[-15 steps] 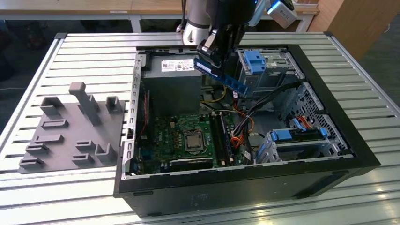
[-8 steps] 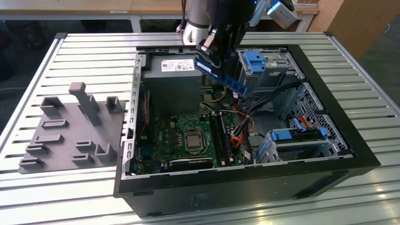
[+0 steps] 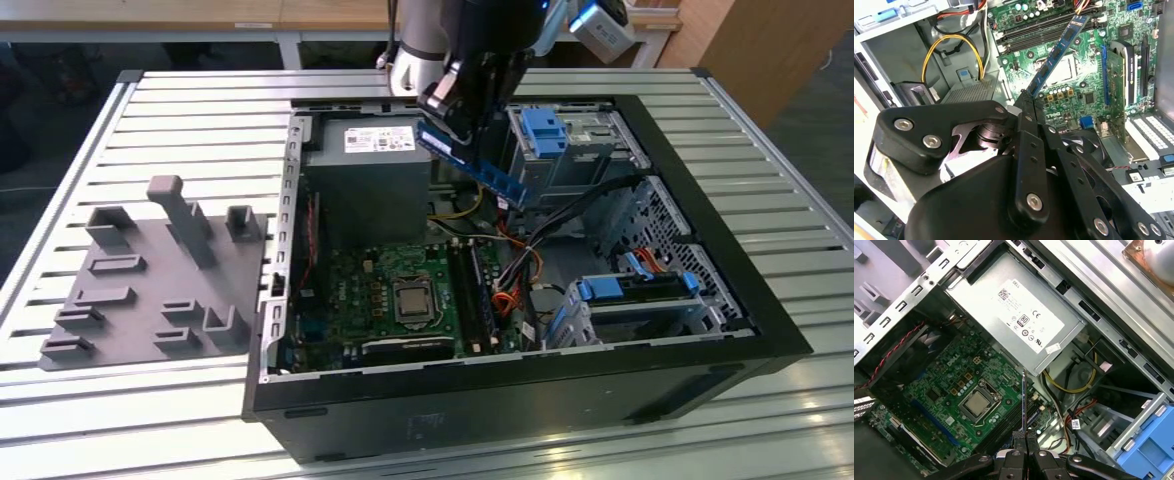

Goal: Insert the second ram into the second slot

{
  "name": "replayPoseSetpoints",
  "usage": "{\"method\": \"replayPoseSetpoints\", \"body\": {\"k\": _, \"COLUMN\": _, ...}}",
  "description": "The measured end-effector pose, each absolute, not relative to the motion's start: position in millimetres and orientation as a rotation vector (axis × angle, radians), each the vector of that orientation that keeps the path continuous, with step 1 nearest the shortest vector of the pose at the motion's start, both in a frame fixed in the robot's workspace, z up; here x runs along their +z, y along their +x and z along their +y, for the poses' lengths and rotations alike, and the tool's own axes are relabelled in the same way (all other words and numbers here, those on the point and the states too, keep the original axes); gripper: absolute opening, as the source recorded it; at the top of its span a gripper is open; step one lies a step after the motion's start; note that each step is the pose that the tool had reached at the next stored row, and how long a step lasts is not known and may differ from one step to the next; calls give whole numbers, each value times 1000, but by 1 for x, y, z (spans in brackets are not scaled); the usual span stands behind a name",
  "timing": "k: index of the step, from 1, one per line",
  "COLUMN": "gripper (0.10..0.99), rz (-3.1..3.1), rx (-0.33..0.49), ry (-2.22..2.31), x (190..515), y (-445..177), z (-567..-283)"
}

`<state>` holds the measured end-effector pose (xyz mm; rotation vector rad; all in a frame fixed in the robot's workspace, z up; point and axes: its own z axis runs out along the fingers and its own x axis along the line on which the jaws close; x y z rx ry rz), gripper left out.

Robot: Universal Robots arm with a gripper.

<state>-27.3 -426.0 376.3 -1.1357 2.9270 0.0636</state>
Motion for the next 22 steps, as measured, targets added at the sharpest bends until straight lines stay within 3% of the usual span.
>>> {"method": "replayPoseSetpoints", "body": {"k": 22, "gripper": 122, "rz": 2971, "rx": 64, "ry": -1009, "x": 376, "y": -27, "z": -426}}
